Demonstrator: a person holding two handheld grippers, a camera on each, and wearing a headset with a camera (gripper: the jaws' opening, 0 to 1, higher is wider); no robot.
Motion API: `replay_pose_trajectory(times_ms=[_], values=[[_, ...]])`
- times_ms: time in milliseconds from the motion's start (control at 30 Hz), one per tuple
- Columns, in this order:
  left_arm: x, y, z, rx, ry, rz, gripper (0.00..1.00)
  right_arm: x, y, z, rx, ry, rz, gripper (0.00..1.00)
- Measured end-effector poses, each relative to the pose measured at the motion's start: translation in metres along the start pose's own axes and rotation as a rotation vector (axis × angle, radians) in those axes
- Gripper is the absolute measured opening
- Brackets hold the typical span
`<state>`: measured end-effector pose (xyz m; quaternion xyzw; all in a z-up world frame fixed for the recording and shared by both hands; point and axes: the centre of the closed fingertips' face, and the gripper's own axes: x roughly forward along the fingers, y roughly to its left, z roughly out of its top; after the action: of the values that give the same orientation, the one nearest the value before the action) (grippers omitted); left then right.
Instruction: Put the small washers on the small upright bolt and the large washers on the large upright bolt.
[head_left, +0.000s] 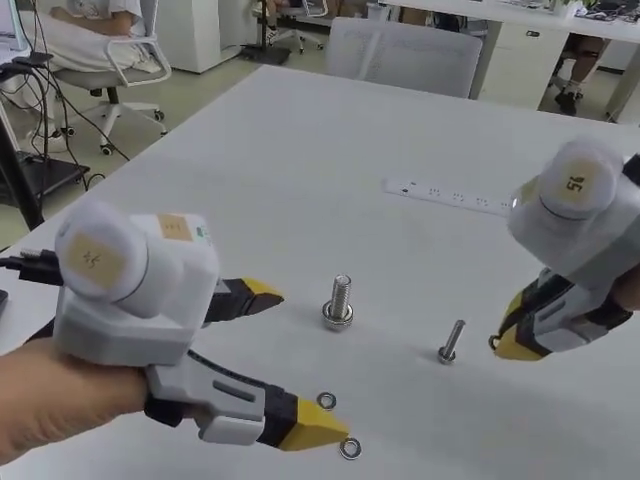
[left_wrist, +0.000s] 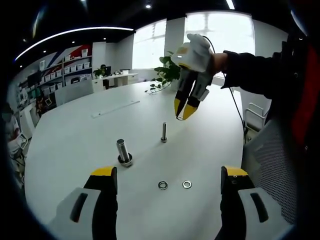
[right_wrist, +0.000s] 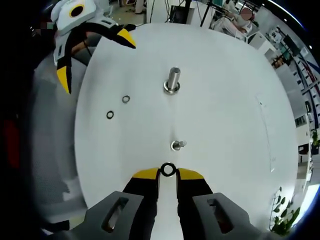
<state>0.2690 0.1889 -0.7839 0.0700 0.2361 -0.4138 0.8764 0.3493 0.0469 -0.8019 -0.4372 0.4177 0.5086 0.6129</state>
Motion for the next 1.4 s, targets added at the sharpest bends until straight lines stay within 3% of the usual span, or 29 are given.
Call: replay_pose_trajectory(times_ms=[267,500,1400], values=[[0.0,0.0,0.0,0.0,0.001,-0.001,0.85,-0.002,-0.01,0.02,-0.04,-0.014,-0.016,0.14],[-0.001,0.002,-0.001,-0.002,0.002,0.002,0.85,0.005,-0.014,0.025,-0.062,-0.002,-0.017,0.14],[-0.002,0.002,-0.003,-0.011,0.009,0.005,0.85,0.024,-0.017,0.024,-0.076,0.034,0.017,0.14]])
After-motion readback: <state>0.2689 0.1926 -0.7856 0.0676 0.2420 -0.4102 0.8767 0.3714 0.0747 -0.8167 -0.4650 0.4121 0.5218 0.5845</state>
